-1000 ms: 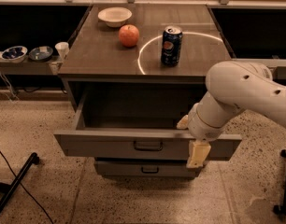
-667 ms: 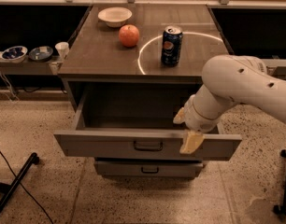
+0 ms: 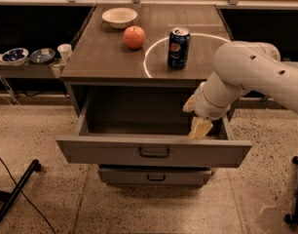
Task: Open top drawer
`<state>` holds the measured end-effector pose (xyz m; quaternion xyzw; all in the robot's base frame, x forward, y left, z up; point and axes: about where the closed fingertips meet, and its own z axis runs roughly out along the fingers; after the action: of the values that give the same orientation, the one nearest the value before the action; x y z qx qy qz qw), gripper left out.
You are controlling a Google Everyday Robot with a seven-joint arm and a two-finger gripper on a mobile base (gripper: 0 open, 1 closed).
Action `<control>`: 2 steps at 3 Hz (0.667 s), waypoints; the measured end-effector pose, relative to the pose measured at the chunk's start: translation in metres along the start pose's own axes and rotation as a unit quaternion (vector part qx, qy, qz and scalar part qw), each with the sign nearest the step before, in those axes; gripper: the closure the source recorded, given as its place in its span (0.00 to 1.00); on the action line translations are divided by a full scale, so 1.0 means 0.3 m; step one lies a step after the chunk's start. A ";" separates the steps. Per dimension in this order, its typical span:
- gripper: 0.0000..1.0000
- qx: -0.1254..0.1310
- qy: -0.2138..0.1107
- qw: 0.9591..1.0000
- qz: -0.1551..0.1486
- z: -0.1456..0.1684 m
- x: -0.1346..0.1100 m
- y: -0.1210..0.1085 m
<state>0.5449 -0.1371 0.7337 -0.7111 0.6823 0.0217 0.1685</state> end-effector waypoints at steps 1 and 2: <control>0.57 -0.003 0.004 1.000 0.009 0.049 0.006 -0.059; 0.75 -0.005 0.019 1.000 0.010 0.135 -0.002 -0.075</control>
Offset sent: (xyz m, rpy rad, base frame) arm 0.0405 0.0200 -0.0630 -0.0760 0.0189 -0.0403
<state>0.5750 -0.1255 0.7006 -0.7050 0.6926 0.0129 0.1519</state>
